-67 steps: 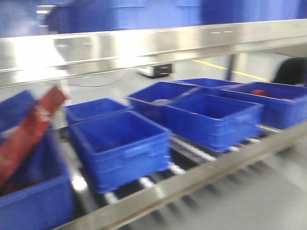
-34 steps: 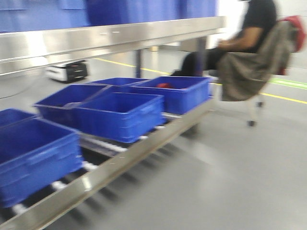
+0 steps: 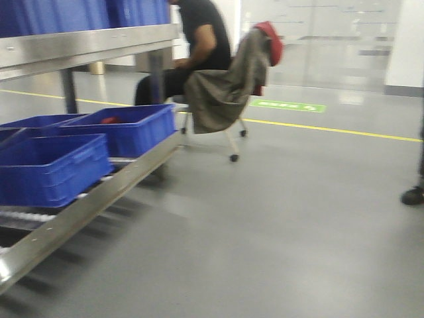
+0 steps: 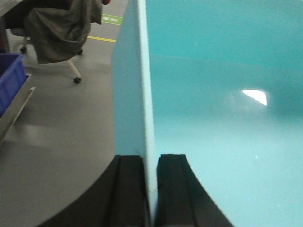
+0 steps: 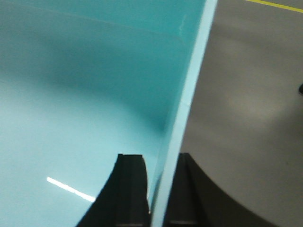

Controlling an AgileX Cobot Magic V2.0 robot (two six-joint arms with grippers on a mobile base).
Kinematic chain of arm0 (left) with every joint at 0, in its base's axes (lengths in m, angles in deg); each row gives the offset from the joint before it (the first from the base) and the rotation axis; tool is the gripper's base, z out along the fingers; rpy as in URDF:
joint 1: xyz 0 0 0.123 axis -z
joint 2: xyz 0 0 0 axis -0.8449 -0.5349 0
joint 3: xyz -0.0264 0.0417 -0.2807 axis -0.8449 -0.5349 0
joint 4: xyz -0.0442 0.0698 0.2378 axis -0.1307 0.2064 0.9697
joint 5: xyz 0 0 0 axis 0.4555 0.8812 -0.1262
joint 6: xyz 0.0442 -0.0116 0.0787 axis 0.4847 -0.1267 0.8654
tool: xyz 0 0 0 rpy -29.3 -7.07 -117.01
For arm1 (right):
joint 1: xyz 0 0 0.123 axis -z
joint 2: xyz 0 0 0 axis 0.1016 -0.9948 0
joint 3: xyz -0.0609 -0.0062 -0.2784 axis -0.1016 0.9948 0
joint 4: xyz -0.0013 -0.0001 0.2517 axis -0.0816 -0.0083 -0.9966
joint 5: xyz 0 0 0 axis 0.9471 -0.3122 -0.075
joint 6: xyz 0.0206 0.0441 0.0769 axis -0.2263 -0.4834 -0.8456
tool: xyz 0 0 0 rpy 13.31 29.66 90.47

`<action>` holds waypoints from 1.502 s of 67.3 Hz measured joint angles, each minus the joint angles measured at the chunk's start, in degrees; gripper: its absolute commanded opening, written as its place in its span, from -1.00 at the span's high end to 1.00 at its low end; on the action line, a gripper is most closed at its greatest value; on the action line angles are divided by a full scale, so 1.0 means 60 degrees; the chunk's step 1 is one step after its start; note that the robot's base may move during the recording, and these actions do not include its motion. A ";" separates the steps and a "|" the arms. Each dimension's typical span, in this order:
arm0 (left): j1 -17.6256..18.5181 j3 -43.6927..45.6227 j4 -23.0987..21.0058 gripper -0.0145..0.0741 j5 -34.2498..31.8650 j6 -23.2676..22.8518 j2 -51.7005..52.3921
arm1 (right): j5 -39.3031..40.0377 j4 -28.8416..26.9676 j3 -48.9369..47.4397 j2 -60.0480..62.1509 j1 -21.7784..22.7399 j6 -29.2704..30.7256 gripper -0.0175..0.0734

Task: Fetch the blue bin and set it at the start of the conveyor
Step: 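Hold the bin with both grippers while the base drives to the red table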

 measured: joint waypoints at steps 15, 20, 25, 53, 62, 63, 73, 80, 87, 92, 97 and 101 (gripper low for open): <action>0.0000 0.0000 0.0000 0.92 0.0000 0.0000 0.0000 | 0.0016 0.0017 0.0000 0.0000 0.0000 0.0000 0.95; 0.0000 0.0000 -0.0018 0.92 0.0000 0.0000 0.0000 | 0.0016 0.0017 0.0000 0.0000 0.0000 0.0000 0.95; 0.0000 0.0000 -0.0018 0.92 0.0000 0.0000 0.0000 | 0.0016 0.0017 0.0000 0.0000 0.0000 0.0000 0.95; 0.0000 0.0000 -0.0036 0.92 0.0000 0.0000 0.0000 | 0.0016 0.0017 0.0000 0.0000 0.0013 0.0000 0.95; 0.0000 0.0000 -0.0036 0.92 0.0000 0.0000 0.0000 | 0.0016 0.0017 0.0000 0.0000 0.0013 0.0000 0.95; 0.0000 0.0000 -0.0036 0.92 0.0000 0.0000 0.0000 | 0.0016 0.0017 0.0000 0.0000 0.0013 0.0000 0.95; 0.0000 0.0000 -0.0036 0.92 0.0000 0.0000 0.0000 | 0.0016 0.0017 0.0000 0.0000 0.0013 0.0000 0.95; 0.0000 0.0000 -0.0036 0.92 0.0000 0.0000 0.0000 | 0.0034 0.0017 0.0000 0.0000 0.0013 0.0000 0.95; 0.0000 0.0000 -0.0036 0.92 0.0000 0.0000 0.0000 | 0.0034 0.0017 0.0000 0.0000 0.0013 0.0000 0.95; 0.0000 0.0000 -0.0036 0.92 0.0000 0.0000 0.0000 | 0.0034 0.0017 0.0000 0.0000 0.0013 0.0000 0.95; 0.0000 0.0000 -0.0036 0.92 0.0000 0.0000 0.0000 | 0.0034 0.0017 0.0000 0.0000 0.0013 0.0000 0.95; 0.0000 0.0000 -0.0036 0.92 0.0000 0.0000 0.0000 | 0.0034 0.0017 0.0000 0.0000 0.0013 0.0000 0.95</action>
